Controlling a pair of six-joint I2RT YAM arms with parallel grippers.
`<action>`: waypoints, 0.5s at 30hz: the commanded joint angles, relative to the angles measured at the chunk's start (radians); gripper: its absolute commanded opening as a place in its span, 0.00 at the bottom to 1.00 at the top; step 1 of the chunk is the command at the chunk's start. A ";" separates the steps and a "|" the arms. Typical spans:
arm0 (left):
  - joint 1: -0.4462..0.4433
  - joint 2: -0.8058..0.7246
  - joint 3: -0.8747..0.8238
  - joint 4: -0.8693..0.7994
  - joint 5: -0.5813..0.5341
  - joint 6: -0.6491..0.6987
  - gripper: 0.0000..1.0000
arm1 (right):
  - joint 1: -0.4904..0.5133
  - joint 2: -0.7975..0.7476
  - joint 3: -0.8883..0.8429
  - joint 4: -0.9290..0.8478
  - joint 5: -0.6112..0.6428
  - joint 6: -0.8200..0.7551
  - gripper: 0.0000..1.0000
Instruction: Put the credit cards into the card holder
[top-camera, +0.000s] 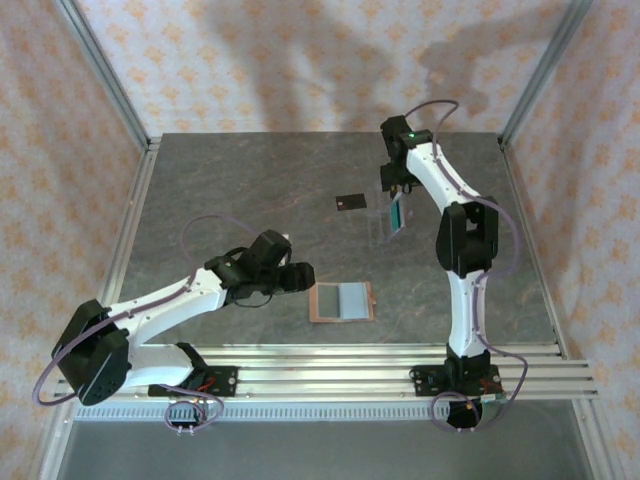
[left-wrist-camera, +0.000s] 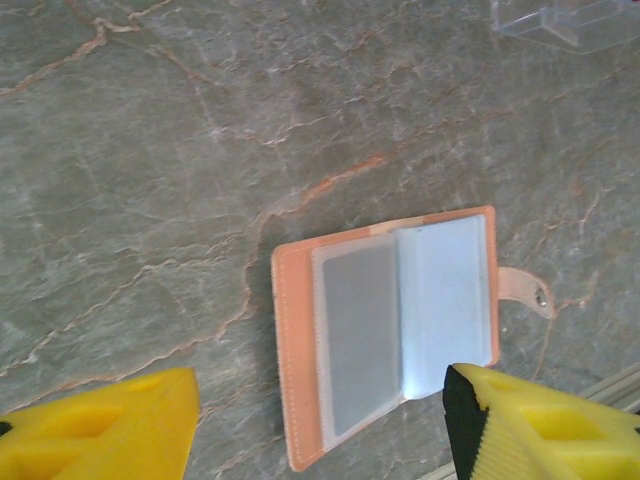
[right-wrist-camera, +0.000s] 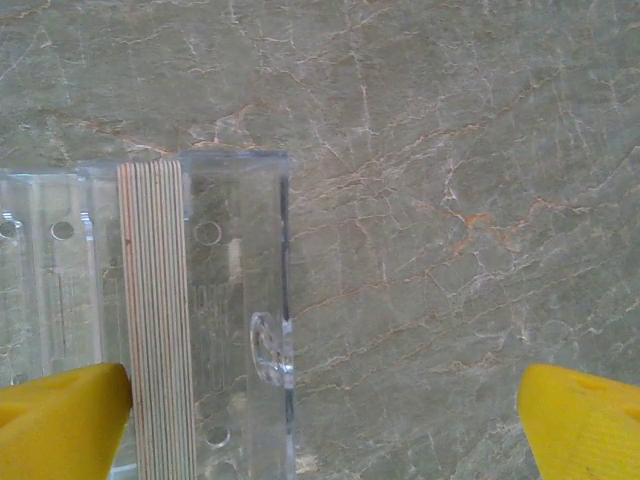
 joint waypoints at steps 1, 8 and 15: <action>0.009 -0.016 0.026 -0.057 -0.047 0.029 0.70 | -0.010 0.019 -0.007 0.014 0.049 -0.018 0.99; 0.009 0.000 0.049 -0.077 -0.055 0.041 0.75 | -0.010 0.024 -0.017 0.035 0.075 -0.026 0.99; 0.009 0.010 0.045 -0.071 -0.052 0.035 0.75 | -0.008 -0.006 -0.030 0.038 0.129 -0.049 0.99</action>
